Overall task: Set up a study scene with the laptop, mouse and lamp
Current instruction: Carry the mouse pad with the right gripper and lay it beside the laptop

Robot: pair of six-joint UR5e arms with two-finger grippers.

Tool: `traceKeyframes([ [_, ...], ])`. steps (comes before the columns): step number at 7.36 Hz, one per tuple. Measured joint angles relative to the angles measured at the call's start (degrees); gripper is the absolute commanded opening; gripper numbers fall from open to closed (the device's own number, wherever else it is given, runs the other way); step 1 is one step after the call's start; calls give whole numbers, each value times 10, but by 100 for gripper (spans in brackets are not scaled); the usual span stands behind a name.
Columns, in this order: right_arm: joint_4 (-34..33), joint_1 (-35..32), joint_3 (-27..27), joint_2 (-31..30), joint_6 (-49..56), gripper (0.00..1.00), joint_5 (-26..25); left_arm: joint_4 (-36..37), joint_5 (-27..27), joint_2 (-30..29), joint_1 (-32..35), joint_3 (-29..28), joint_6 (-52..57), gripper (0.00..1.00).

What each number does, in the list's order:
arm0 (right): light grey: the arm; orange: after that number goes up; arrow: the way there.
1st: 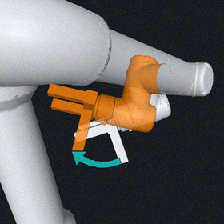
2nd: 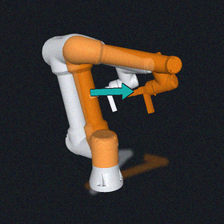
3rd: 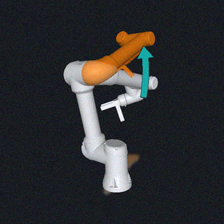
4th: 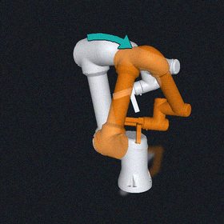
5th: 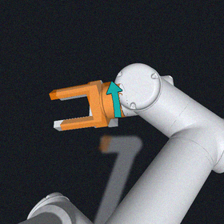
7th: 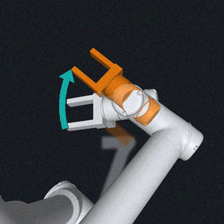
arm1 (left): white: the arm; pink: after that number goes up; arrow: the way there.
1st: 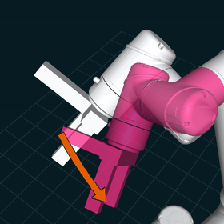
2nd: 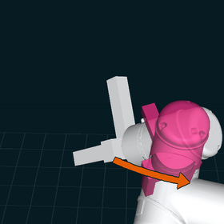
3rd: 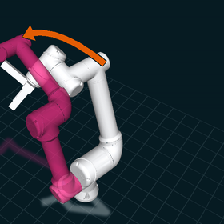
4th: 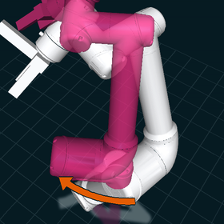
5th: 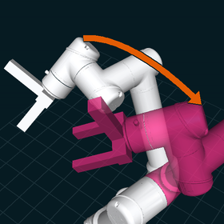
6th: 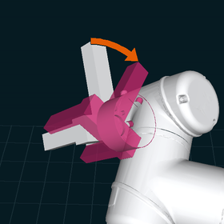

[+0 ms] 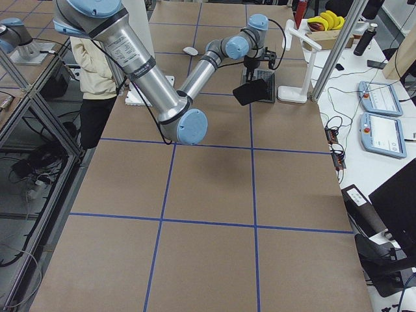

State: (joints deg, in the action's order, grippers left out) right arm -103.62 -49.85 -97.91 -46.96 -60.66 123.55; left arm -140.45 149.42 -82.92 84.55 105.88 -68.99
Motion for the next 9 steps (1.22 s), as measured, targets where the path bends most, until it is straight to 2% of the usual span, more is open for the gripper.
traceKeyframes([
  [2, 4, 7, 21, 25, -7, 0, -18, 0, 0, 0, 2, 1, 0, 98],
  [7, -5, -16, 26, 72, -7, 0, -30, 1, 0, 0, 4, 1, 0, 98],
  [8, -13, -21, 26, 77, -4, 97, -31, 1, 0, 0, 4, 1, 0, 98],
  [9, -17, -23, 26, 79, -3, 100, -35, 1, 0, 0, 4, 1, 0, 98],
])
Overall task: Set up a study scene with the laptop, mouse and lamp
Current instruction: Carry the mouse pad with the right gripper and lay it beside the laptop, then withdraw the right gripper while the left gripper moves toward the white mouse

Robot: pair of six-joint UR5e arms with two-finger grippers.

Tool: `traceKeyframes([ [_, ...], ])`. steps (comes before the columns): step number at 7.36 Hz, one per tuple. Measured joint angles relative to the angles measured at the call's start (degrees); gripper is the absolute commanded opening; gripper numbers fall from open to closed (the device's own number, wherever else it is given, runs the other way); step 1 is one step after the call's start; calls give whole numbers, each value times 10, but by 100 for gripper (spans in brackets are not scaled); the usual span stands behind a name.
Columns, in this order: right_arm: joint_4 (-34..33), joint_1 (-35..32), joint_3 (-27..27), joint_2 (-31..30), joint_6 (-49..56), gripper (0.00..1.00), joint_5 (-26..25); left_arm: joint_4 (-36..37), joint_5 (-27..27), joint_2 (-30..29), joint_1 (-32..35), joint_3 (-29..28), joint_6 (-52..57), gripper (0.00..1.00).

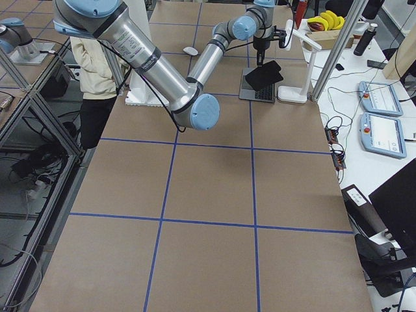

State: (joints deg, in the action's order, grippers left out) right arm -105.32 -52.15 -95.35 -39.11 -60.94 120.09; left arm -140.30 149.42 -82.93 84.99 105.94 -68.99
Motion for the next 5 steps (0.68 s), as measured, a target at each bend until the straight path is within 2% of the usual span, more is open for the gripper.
traceKeyframes([
  [5, -2, -1, -6, -16, 4, 100, -21, 2, 0, 1, -1, -3, 0, 98],
])
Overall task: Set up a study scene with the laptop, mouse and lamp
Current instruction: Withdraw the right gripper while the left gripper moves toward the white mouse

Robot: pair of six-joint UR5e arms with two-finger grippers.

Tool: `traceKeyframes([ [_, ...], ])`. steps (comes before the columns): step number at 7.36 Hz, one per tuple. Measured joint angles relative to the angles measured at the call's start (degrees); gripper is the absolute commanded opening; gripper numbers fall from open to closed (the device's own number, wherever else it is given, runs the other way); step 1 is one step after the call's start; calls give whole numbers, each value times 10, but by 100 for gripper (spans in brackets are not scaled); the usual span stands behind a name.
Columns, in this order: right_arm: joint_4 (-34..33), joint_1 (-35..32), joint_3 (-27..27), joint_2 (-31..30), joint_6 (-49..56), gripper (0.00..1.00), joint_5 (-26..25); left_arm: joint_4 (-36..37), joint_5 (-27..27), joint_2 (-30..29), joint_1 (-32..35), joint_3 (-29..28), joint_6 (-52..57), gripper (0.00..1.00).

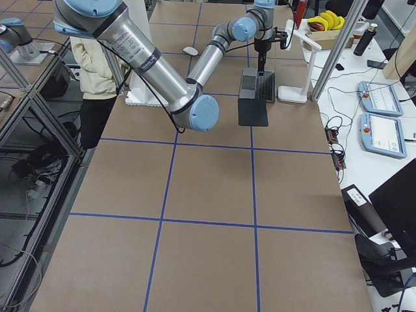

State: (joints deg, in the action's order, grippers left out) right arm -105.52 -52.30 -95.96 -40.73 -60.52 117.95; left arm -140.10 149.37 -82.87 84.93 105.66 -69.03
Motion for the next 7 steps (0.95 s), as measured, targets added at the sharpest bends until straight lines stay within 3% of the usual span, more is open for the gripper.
traceKeyframes([
  [3, 3, -5, -40, -93, 38, 100, 0, 39, -32, -4, -37, -1, -5, 100],
  [7, 0, -4, -100, -224, 95, 100, 0, 56, -118, -8, -208, 5, 17, 100],
])
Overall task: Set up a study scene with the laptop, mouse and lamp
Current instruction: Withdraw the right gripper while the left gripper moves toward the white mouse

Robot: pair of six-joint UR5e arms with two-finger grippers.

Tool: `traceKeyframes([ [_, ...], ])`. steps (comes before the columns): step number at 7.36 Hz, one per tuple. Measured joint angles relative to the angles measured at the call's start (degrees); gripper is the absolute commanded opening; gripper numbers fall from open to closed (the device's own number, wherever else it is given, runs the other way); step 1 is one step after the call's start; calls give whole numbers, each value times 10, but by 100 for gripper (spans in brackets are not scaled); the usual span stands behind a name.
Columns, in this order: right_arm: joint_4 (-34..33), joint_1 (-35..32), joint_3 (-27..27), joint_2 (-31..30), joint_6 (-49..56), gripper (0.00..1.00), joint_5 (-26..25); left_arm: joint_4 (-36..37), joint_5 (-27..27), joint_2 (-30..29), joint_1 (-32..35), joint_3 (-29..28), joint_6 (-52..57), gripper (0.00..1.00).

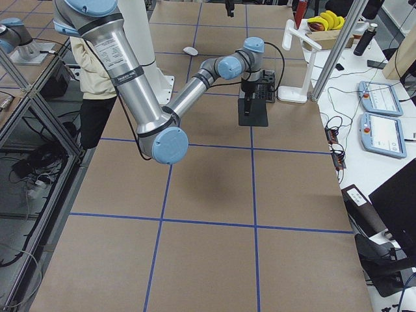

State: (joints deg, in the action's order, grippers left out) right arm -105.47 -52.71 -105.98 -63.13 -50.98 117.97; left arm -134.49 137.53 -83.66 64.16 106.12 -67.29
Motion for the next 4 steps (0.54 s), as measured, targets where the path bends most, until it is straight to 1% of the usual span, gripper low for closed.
traceKeyframes([
  [2, 0, 3, -8, -53, 52, 100, -2, 0, -29, 0, -76, 9, 18, 100],
  [4, -1, 4, 1, -84, 122, 100, -2, 6, -67, 5, -134, 20, 67, 100],
])
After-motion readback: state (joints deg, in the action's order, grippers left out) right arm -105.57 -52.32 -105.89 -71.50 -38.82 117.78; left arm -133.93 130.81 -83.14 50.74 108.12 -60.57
